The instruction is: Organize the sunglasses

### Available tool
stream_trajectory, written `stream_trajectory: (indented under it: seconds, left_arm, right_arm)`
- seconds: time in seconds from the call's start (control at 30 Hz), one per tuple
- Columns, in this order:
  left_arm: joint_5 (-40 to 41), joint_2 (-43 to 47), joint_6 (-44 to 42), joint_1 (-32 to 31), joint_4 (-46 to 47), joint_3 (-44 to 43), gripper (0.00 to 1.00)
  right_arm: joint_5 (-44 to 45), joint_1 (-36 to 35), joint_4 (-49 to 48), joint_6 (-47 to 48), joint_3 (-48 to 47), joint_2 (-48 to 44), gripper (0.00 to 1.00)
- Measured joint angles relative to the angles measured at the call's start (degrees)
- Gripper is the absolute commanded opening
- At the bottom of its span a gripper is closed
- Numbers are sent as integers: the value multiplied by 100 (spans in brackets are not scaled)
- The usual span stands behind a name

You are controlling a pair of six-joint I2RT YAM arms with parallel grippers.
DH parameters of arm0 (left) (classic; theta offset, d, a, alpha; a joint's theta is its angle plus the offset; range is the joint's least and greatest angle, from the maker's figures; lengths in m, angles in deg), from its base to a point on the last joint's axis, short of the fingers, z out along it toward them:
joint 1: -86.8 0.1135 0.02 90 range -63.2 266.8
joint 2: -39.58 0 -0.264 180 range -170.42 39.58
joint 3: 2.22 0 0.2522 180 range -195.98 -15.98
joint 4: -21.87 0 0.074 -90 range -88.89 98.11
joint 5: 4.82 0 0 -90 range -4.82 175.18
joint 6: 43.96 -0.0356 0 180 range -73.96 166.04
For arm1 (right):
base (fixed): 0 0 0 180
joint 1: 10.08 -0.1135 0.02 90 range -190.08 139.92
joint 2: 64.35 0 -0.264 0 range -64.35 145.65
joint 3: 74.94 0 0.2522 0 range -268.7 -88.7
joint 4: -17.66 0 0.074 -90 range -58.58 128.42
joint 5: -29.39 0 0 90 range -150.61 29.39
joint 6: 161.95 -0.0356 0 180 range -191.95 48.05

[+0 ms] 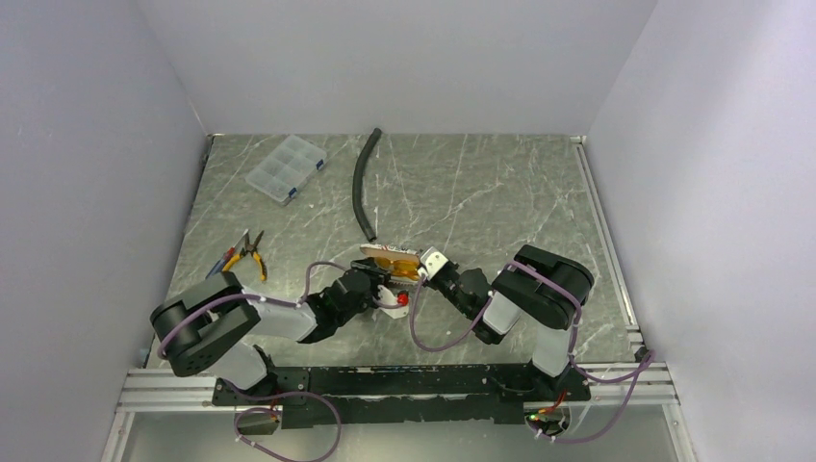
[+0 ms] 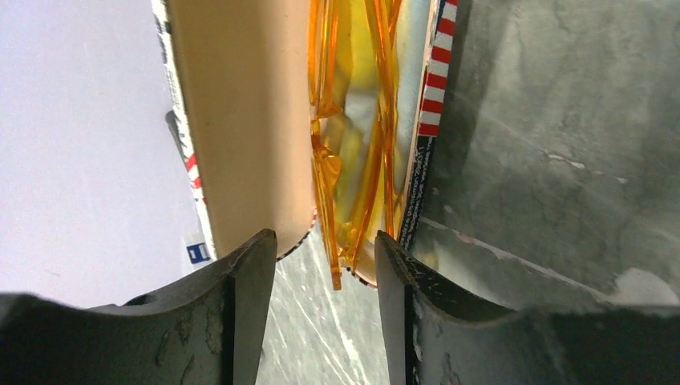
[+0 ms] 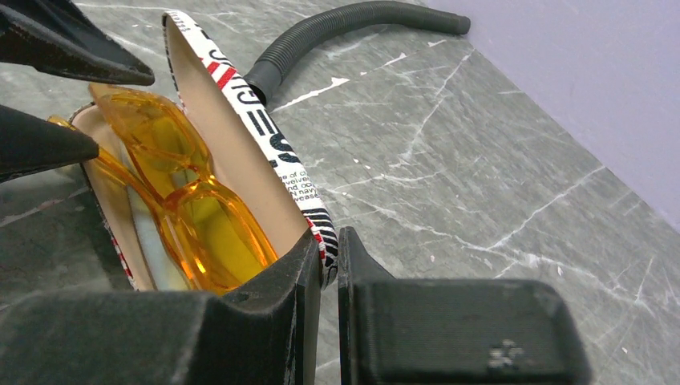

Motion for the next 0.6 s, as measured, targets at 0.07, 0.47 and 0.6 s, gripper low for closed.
stream_trajectory:
  seconds: [0.07,0.47,0.6]
  left_arm:
    - [-26,48,48,-2,-186,0,54]
    - [-1963,2074,1104,614,-3394,-1255,60]
    - [-2531,1869,1252,1169,-3845,-1558,63]
  right_arm:
    - [-2,0,-2,0,0,0,0]
    - [0,-55,-7,225,0,2,0]
    - [2,-127,-13,350,0,2,0]
